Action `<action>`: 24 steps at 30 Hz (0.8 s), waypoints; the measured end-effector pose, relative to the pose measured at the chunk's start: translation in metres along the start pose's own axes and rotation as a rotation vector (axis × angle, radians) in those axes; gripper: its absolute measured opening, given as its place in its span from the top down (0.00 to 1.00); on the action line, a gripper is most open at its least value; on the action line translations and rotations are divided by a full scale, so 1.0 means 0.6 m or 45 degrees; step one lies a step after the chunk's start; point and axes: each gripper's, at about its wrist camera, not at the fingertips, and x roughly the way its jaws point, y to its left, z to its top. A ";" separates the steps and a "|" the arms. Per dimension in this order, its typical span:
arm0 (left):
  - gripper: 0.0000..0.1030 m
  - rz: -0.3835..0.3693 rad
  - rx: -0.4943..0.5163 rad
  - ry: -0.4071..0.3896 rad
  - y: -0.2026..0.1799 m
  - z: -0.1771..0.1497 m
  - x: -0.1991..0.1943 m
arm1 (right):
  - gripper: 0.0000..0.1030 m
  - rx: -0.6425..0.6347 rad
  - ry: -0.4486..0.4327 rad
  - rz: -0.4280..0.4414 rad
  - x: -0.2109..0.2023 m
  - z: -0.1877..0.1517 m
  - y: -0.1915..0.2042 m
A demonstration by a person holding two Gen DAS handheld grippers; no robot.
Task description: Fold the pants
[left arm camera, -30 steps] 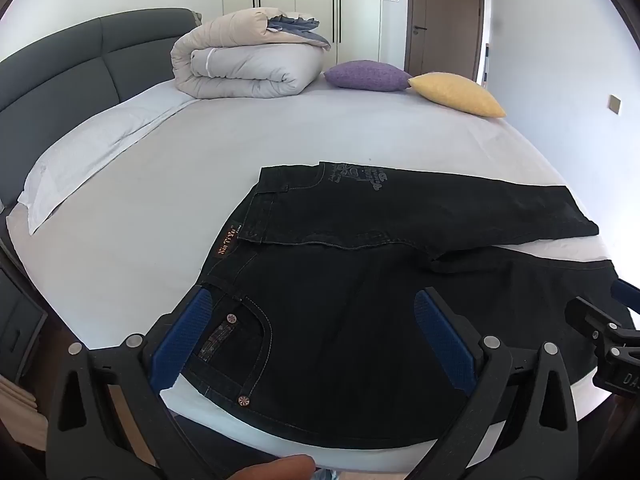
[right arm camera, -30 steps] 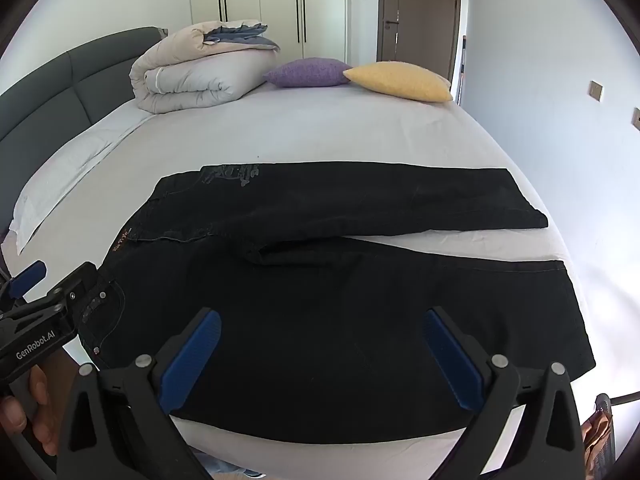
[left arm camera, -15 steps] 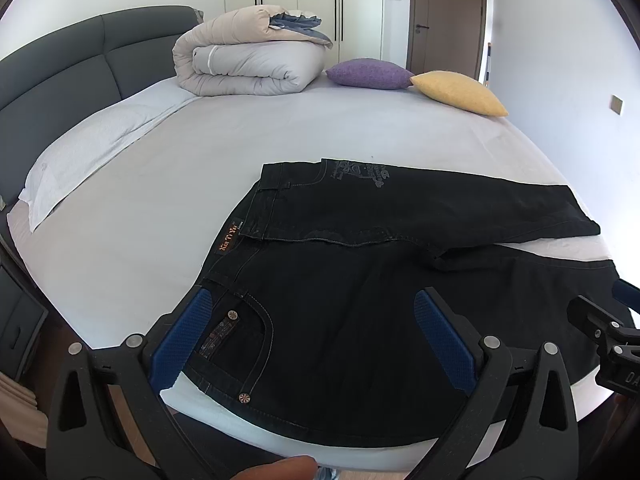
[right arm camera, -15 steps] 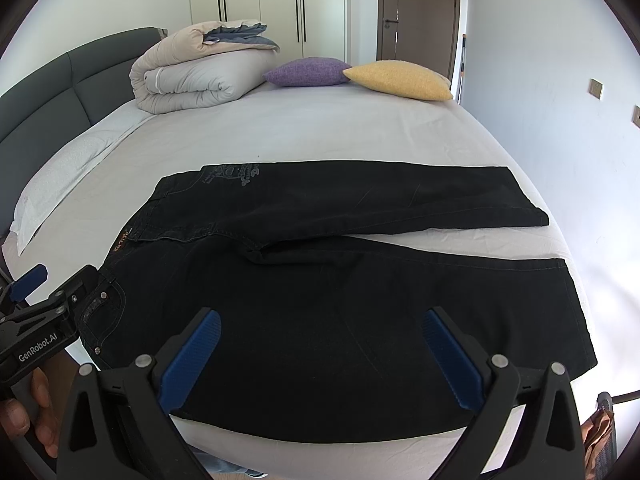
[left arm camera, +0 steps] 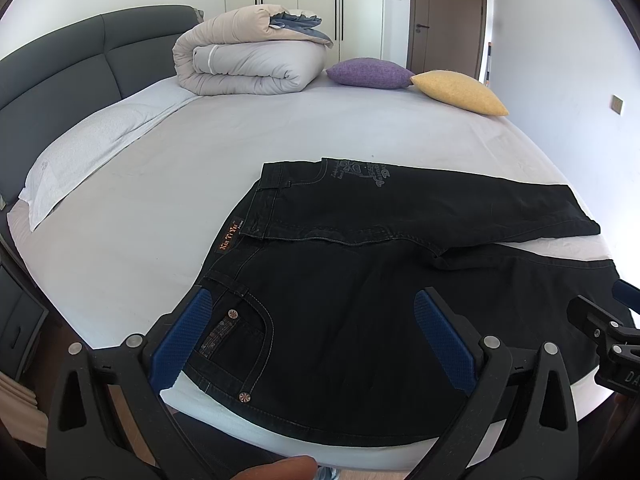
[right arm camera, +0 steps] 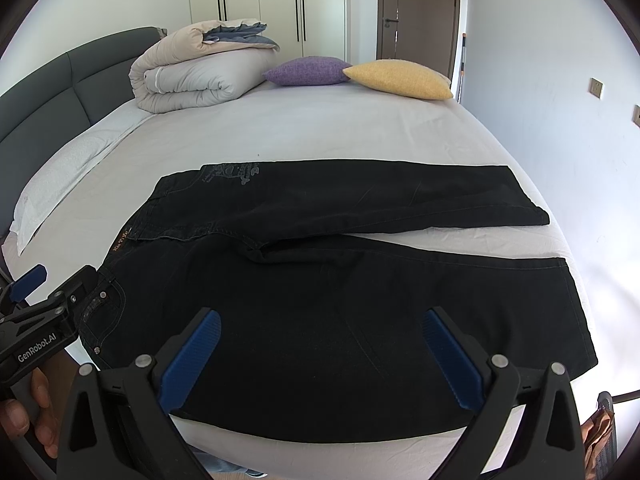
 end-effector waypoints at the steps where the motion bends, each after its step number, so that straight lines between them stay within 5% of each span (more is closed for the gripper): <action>1: 0.00 0.001 0.000 0.001 0.000 0.000 0.001 | 0.00 0.001 0.000 -0.001 0.000 0.000 0.000; 24: 0.00 0.001 -0.005 0.009 0.004 -0.009 0.014 | 0.00 0.000 0.007 0.004 0.014 -0.007 0.004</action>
